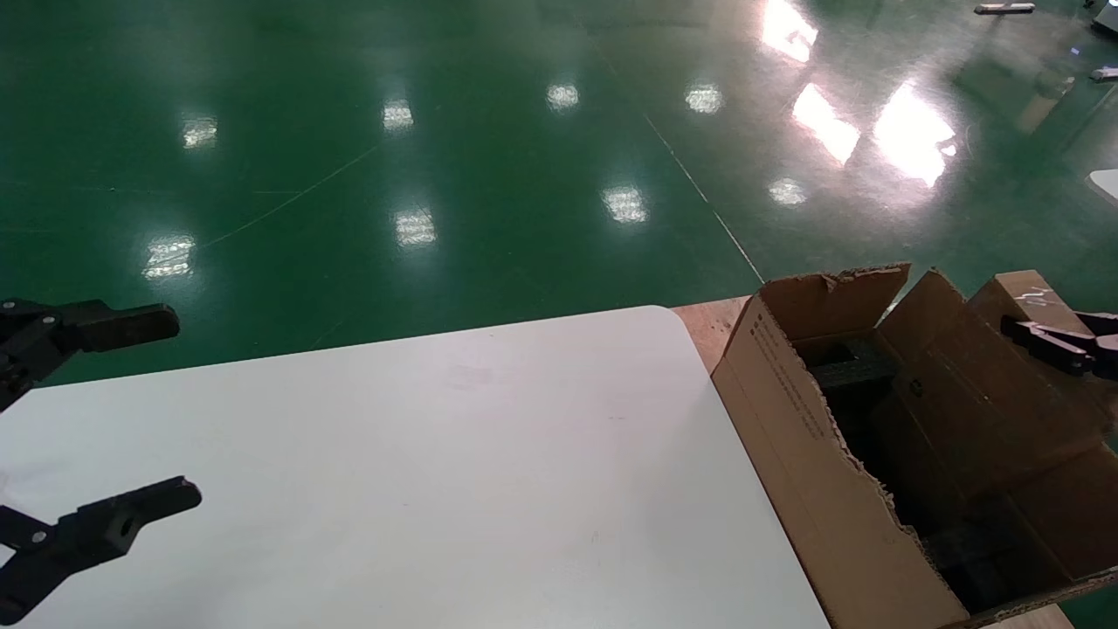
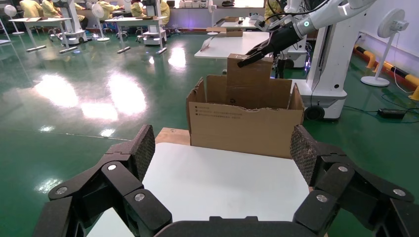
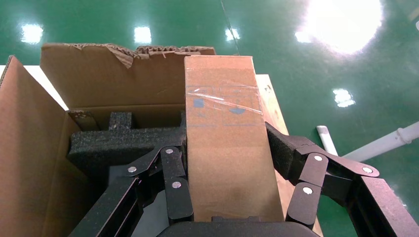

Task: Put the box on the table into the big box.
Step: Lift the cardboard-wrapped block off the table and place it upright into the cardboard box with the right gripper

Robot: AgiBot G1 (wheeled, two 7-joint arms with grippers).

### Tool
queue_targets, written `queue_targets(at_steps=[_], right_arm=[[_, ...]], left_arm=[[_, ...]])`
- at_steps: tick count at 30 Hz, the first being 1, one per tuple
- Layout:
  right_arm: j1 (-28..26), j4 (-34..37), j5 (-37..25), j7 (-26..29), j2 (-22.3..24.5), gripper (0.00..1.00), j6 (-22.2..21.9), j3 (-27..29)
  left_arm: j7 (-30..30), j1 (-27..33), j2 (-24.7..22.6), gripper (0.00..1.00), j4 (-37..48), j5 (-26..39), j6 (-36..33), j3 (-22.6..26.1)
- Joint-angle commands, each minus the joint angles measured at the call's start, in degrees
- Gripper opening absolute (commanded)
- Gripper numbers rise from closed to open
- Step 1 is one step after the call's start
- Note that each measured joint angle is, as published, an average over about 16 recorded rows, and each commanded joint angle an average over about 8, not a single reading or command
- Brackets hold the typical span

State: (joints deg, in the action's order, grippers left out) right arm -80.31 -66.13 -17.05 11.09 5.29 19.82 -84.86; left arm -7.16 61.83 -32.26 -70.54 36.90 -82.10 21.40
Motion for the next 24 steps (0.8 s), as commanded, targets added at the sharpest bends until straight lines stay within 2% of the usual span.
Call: queue_targets(at_steps=[1,24], right_arm=[[-0.51,1.24,1.47,-1.52,-0.50,0.00,0.71,-0.77],[0.00,12.50,23.63,-20.24,-3.27,0.00,9.56,-10.21]], left_arm=[[0.00,0.00,0.00,1.00,0.00,0.00,0.00,0.00],[0.00,0.00,0.00,1.00,0.00,0.00,0.00,0.00]])
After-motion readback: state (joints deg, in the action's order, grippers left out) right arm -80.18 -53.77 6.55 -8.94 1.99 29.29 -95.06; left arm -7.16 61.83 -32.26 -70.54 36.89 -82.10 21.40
